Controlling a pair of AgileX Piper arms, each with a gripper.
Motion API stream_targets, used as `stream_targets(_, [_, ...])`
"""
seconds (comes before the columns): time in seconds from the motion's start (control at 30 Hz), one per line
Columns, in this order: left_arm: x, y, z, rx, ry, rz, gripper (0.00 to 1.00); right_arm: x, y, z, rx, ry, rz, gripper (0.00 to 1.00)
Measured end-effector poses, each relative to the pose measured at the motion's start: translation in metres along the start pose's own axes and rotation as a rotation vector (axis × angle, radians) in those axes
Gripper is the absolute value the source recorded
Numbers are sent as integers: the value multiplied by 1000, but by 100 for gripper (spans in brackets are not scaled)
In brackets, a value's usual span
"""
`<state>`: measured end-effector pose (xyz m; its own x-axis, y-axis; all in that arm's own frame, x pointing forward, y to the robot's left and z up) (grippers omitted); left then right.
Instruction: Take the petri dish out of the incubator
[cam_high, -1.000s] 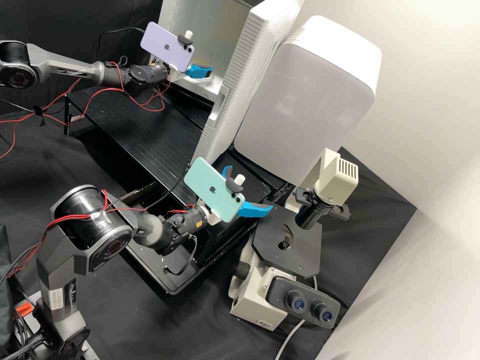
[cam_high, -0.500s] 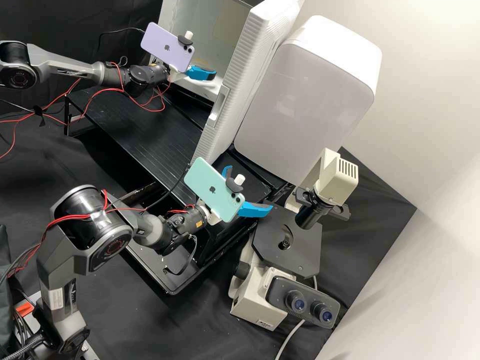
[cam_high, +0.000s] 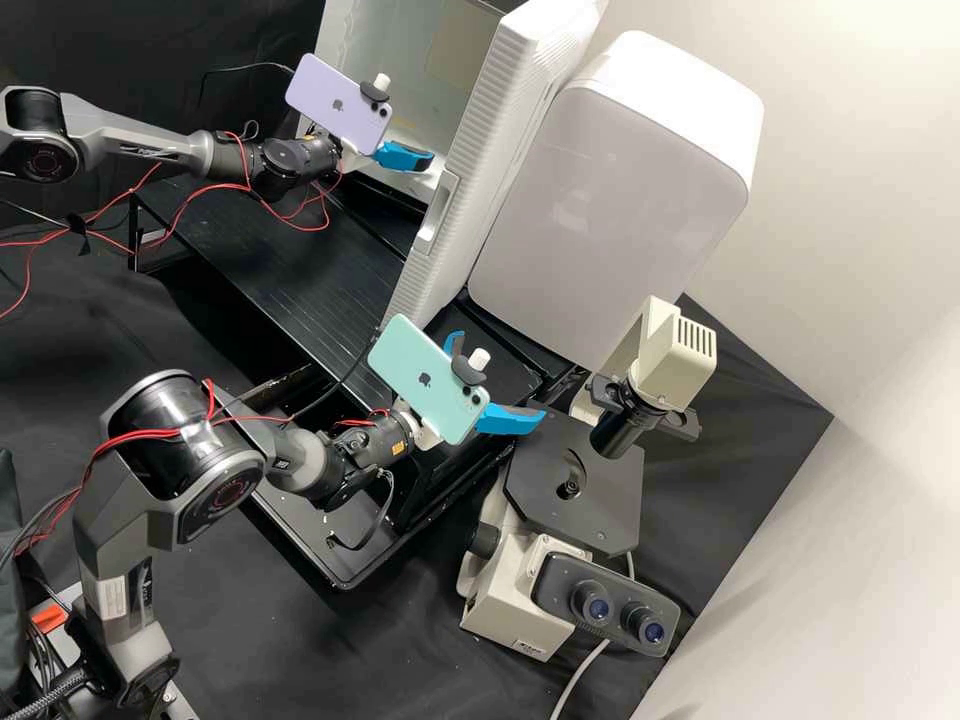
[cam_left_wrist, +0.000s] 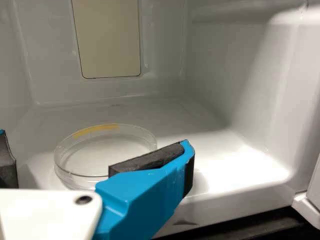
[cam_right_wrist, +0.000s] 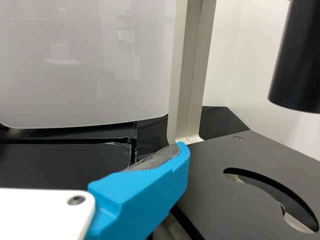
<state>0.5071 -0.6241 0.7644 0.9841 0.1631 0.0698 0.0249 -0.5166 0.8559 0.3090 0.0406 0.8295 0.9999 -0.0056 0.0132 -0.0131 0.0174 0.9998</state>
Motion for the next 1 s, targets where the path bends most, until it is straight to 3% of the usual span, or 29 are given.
stream_targets(0.17, [0,-5,2,13,2,-18,100,0,0,0,0,0,0,100])
stream_targets(0.57, [2,-6,3,-2,4,-21,100,0,0,0,0,0,0,100])
stream_targets(1.0, [2,-6,3,19,3,-21,100,0,0,0,0,0,0,100])
